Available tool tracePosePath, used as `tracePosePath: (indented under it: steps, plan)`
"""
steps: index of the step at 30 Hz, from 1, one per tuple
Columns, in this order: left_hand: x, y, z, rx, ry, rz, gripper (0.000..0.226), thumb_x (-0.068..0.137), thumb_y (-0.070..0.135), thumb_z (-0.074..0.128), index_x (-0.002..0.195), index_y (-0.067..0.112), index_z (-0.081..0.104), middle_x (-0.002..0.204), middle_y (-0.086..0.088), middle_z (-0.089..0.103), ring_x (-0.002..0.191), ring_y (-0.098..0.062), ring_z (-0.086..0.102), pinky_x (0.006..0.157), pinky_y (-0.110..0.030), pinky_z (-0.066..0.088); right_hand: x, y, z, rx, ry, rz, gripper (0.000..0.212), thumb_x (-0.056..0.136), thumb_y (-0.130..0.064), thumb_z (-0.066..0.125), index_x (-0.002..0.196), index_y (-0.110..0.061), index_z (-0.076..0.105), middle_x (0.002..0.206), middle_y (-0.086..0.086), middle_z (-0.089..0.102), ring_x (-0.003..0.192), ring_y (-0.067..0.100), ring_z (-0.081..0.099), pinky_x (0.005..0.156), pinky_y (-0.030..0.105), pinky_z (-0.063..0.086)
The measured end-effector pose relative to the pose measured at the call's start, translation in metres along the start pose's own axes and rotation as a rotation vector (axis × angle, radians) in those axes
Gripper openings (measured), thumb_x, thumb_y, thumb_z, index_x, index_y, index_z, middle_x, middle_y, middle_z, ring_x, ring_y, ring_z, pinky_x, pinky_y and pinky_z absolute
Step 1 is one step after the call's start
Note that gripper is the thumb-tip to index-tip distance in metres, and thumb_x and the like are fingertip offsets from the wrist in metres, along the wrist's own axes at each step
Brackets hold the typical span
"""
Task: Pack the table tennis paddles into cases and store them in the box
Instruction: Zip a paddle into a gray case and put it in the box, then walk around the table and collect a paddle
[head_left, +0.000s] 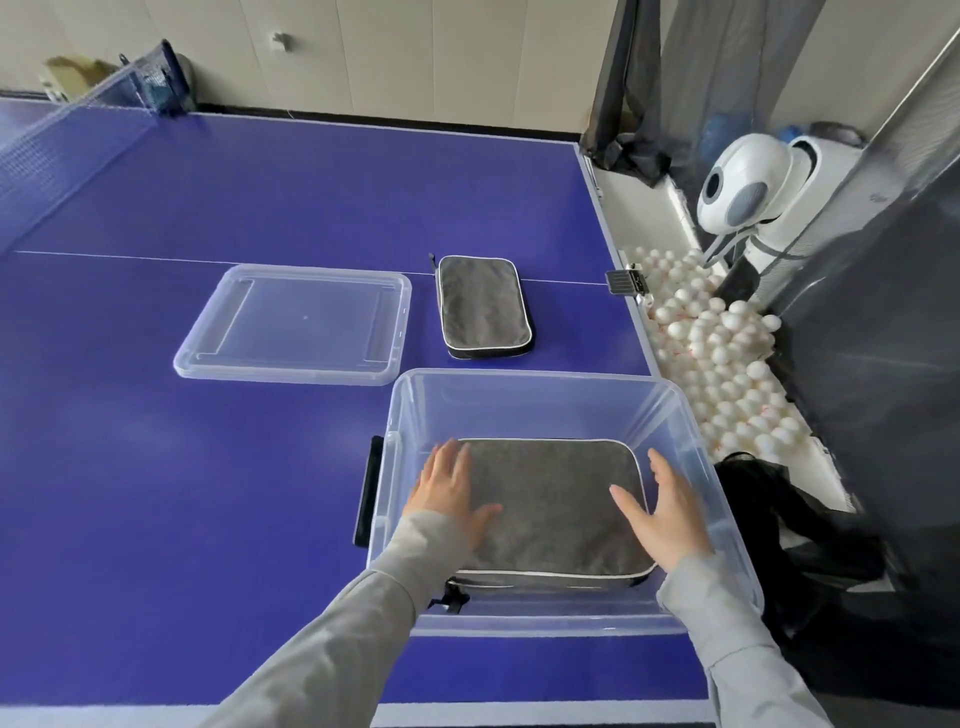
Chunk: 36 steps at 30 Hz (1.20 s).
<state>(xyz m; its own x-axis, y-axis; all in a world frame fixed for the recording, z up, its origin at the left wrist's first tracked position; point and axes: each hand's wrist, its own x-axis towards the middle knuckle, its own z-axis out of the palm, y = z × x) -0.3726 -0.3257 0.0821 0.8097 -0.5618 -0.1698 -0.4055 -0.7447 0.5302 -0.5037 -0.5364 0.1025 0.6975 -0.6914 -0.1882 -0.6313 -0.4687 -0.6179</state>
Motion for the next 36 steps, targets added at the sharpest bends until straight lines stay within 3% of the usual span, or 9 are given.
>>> tracePosePath:
  steps: [6,9,16,19,22,28,36]
  plan:
    - [-0.001,-0.023,-0.051,0.118,0.127,0.090,0.072,0.092,0.049,0.047,0.148,0.015,0.018,0.158,-0.001,0.011,0.147,-0.018,0.004,0.117,-0.030,0.010,-0.008,-0.069,0.016,0.004,0.030,-0.137,0.059,0.091,-0.023,0.059,0.142,-0.009,0.035,0.146,0.012,0.040,0.136,0.026,0.033,0.113,0.033,0.022]
    - [-0.013,-0.058,-0.079,0.111,0.185,0.031,0.069,0.093,0.048,0.044,0.148,0.014,0.021,0.158,-0.002,0.014,0.147,-0.019,0.005,0.118,-0.031,0.008,-0.021,-0.114,0.046,0.015,-0.029,-0.235,0.055,0.093,-0.022,0.057,0.142,-0.008,0.036,0.146,0.010,0.039,0.137,0.023,0.033,0.113,0.031,0.022]
    - [-0.085,-0.192,-0.116,0.052,0.214,-0.261,0.063,0.095,0.045,0.045,0.147,0.015,0.026,0.156,-0.002,0.020,0.146,-0.019,0.011,0.116,-0.034,0.019,-0.082,-0.221,0.152,-0.065,-0.214,-0.510,0.048,0.094,-0.018,0.054,0.138,-0.006,0.041,0.141,0.009,0.043,0.134,0.023,0.033,0.110,0.025,0.021]
    - [-0.132,-0.253,-0.119,0.038,0.222,-0.339,0.058,0.095,0.041,0.047,0.145,0.015,0.032,0.150,-0.002,0.032,0.140,-0.020,0.026,0.109,-0.034,0.030,-0.117,-0.259,0.206,-0.110,-0.368,-0.599,0.046,0.095,-0.021,0.052,0.139,-0.011,0.041,0.141,0.004,0.041,0.134,0.019,0.031,0.107,0.019,0.019]
    - [-0.188,-0.310,-0.115,0.074,0.167,-0.456,0.055,0.095,0.042,0.044,0.144,0.019,0.033,0.148,0.002,0.034,0.137,-0.018,0.030,0.104,-0.033,0.034,-0.157,-0.289,0.263,-0.222,-0.545,-0.672,0.046,0.096,-0.023,0.050,0.140,-0.013,0.040,0.144,0.002,0.040,0.135,0.020,0.030,0.108,0.024,0.023]
    - [-0.321,-0.399,-0.096,-0.027,0.131,-0.784,0.052,0.093,0.039,0.049,0.139,0.019,0.039,0.143,0.001,0.041,0.132,-0.022,0.037,0.102,-0.036,0.035,-0.255,-0.318,0.375,-0.459,-0.854,-0.789,0.046,0.097,-0.022,0.047,0.140,-0.012,0.038,0.145,0.005,0.038,0.136,0.022,0.029,0.110,0.031,0.026]
    - [-0.470,-0.454,-0.069,-0.263,0.139,-1.248,0.050,0.095,0.039,0.046,0.138,0.015,0.038,0.140,-0.006,0.043,0.128,-0.028,0.040,0.100,-0.040,0.038,-0.355,-0.331,0.468,-0.529,-1.027,-1.027,0.039,0.095,-0.017,0.050,0.133,-0.010,0.048,0.135,0.007,0.049,0.128,0.021,0.040,0.109,0.028,0.027]
